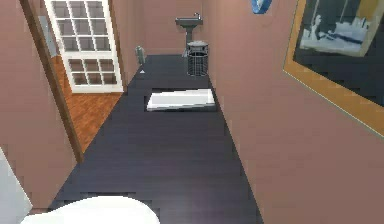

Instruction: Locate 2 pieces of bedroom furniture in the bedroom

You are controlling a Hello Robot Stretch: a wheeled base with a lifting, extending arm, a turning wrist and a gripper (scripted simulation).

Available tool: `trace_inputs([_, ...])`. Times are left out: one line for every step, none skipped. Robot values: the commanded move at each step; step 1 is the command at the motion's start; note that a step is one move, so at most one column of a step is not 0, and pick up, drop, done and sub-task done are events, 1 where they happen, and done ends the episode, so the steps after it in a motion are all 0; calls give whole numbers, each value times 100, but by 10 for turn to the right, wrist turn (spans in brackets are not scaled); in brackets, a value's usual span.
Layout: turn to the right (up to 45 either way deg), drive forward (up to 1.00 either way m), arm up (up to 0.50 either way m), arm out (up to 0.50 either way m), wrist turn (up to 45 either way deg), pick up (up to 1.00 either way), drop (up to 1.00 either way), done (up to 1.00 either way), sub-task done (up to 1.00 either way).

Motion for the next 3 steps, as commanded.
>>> trace_inputs([0,45,0,0,0,0,0,0,0])
trace_inputs([-30,0,0,0,0,0,0,0,0])
trace_inputs([0,20,0,0,0,0,0,0,0])
